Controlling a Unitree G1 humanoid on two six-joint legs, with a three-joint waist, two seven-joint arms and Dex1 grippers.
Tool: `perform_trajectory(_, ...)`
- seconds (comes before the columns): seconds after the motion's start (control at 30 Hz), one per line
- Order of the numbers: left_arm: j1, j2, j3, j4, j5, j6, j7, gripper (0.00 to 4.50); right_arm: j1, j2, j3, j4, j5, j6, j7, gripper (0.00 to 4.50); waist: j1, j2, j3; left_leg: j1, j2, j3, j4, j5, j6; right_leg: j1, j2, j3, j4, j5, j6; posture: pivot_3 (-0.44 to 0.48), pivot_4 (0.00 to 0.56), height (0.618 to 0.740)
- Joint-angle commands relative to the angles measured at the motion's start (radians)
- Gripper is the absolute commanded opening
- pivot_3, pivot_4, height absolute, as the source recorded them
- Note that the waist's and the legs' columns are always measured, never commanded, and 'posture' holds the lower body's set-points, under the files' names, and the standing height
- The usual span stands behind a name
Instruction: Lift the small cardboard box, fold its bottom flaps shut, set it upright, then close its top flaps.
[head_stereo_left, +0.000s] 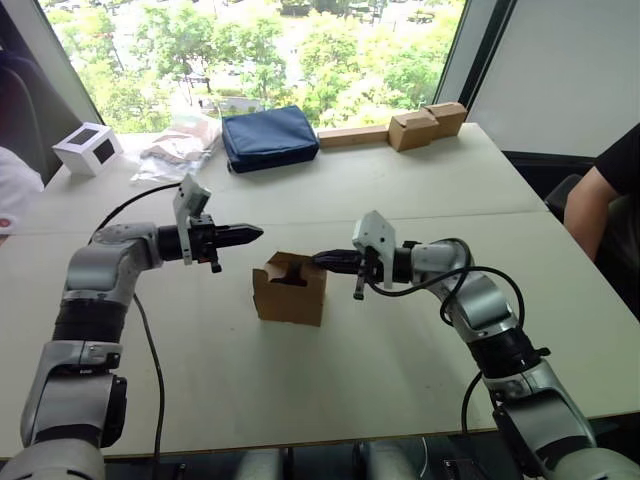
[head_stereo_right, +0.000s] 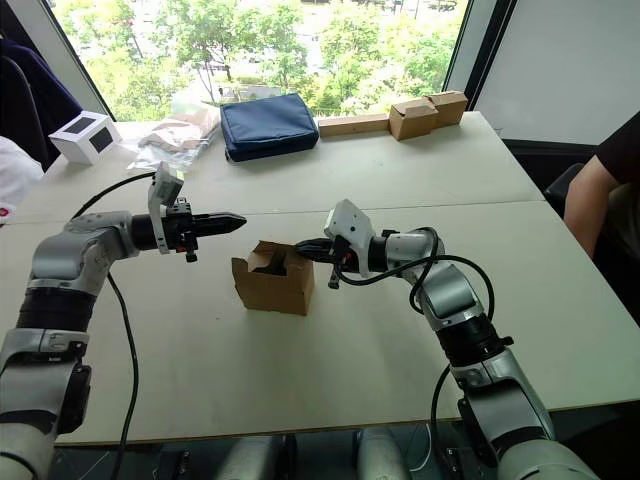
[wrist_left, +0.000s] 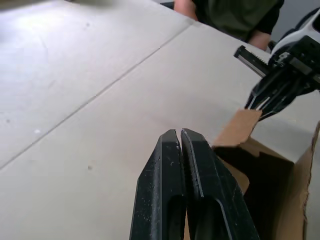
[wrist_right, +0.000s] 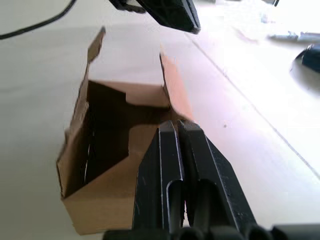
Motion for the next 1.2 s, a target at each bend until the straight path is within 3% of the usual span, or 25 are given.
perform_trajectory(0.03,-0.034,-0.028,0.008,0.153,0.049,-0.077,0.025,0.10,-0.040,-0.024,-0.072,-0.127,0.058,0.041,-0.014,0.07,0.000,0.000,0.000,0.000,0.000,0.000,0.000,0.000,0.000,0.000,0.000,0.000,0.000,0.000,0.000,0.000,0.150,0.737)
perform_trajectory(0.2,-0.075,-0.094,-0.029,0.324,0.124,-0.182,0.027,0.10,0.027,-0.053,-0.065,-0.353,0.137,0.170,-0.030,0.07,0.004,0.000,0.000,-0.001,0.000,0.000,0.000,0.000,0.000,-0.001,0.000,-0.001,0.000,0.000,0.000,0.000,0.150,0.737)
perform_trajectory(0.4,-0.130,-0.151,-0.041,0.480,0.187,-0.269,0.017,0.10,0.093,-0.048,0.051,-0.526,0.129,0.309,-0.114,0.07,0.002,-0.001,0.000,-0.002,-0.001,0.000,0.001,0.000,0.000,-0.001,0.000,-0.001,0.000,0.000,0.000,0.000,0.150,0.737)
perform_trajectory(0.67,-0.118,-0.164,-0.071,0.475,0.214,-0.239,-0.099,0.10,0.074,-0.073,0.207,-0.504,-0.020,0.293,-0.180,0.07,0.000,-0.001,0.000,-0.003,0.000,0.000,0.001,0.000,0.001,-0.002,0.000,-0.001,0.000,0.000,0.000,0.000,0.150,0.737)
perform_trajectory(1.2,0.008,-0.137,-0.068,0.299,0.206,-0.174,-0.137,0.10,0.044,-0.062,0.258,-0.372,-0.131,0.194,-0.159,0.07,0.001,-0.001,0.000,-0.003,0.000,-0.001,0.001,0.000,0.001,-0.002,0.000,-0.001,0.000,0.000,0.000,0.000,0.150,0.737)
